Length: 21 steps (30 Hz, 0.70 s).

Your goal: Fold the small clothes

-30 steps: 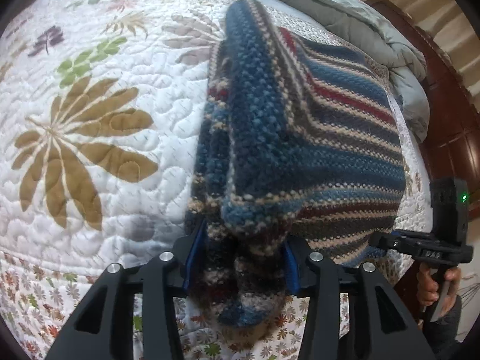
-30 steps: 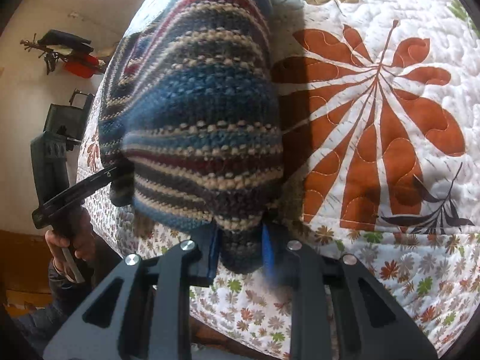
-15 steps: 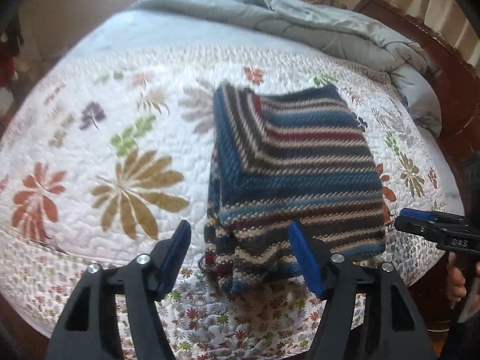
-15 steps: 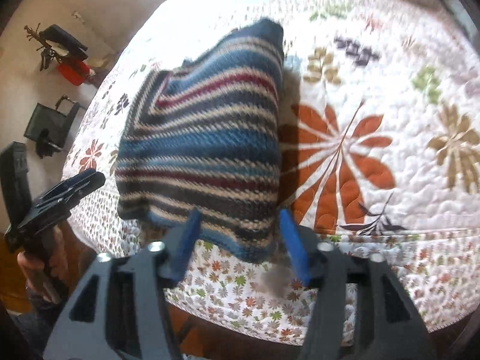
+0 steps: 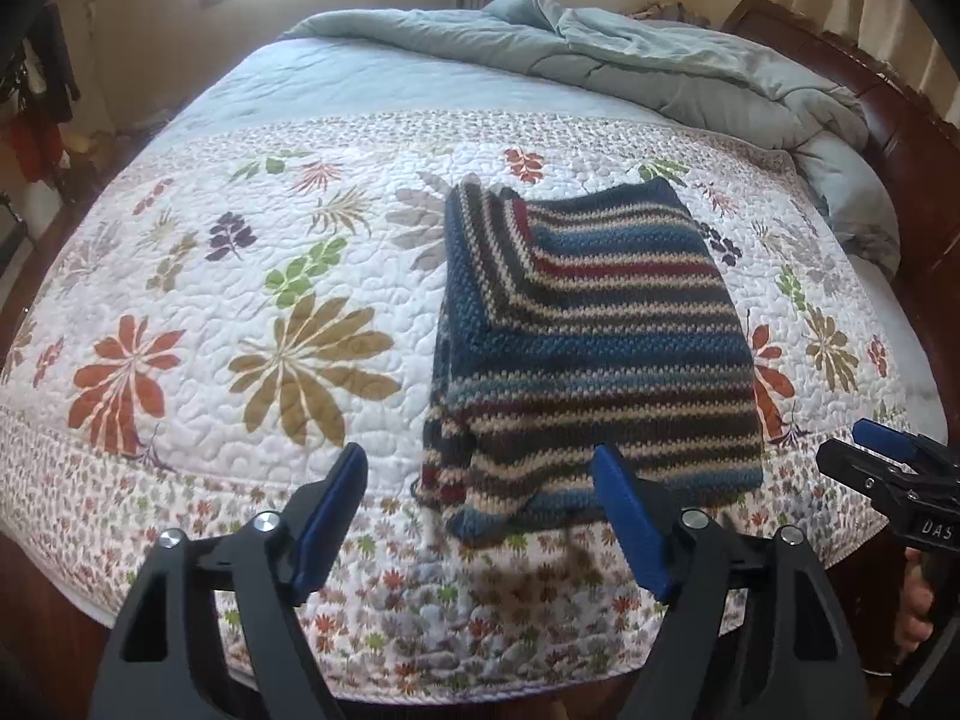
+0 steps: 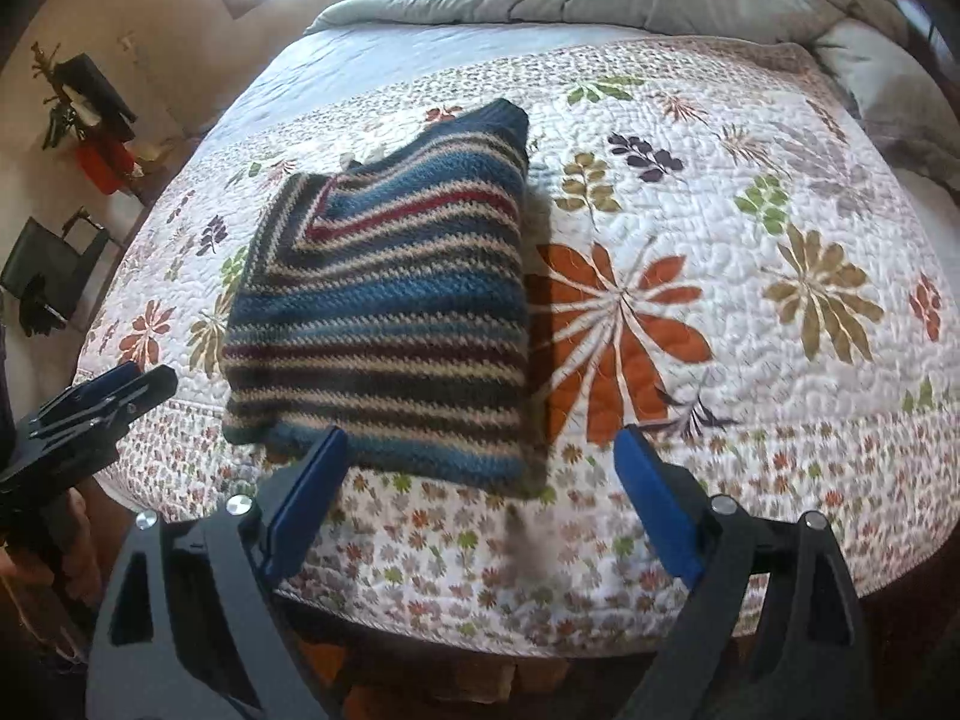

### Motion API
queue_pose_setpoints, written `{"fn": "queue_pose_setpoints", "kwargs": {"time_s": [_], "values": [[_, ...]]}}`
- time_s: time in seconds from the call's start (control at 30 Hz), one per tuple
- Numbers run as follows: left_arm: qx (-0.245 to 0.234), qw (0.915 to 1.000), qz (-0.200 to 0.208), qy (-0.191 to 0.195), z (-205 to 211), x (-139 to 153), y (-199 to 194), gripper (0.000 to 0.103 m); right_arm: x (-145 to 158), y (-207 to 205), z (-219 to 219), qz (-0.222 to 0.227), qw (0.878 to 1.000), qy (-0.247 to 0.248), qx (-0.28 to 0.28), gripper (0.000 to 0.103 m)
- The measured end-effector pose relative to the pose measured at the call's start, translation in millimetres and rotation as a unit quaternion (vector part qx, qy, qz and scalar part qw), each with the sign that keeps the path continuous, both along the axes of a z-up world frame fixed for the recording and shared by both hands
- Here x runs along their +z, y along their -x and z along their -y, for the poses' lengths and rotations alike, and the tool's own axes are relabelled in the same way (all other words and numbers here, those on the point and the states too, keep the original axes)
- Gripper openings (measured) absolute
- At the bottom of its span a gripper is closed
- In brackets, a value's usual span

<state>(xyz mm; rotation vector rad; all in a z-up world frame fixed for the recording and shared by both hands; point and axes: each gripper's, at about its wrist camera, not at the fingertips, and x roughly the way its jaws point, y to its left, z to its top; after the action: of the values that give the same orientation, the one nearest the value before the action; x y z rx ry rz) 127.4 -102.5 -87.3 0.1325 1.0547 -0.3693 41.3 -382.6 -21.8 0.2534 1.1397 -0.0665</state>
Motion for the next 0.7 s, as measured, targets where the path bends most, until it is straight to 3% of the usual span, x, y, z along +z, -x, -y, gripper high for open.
{"fn": "queue_pose_setpoints", "kwargs": {"time_s": [0.37,0.7], "values": [[0.019,0.9979,-0.050,-0.038,-5,-37,15,0.093,-26,14,-6,-0.037,0.999,-0.012,-0.010,0.090],[0.024,0.9973,-0.063,-0.030,-7,-38,14,0.095,-28,13,-20,-0.044,0.999,0.013,-0.004,0.092]]}}
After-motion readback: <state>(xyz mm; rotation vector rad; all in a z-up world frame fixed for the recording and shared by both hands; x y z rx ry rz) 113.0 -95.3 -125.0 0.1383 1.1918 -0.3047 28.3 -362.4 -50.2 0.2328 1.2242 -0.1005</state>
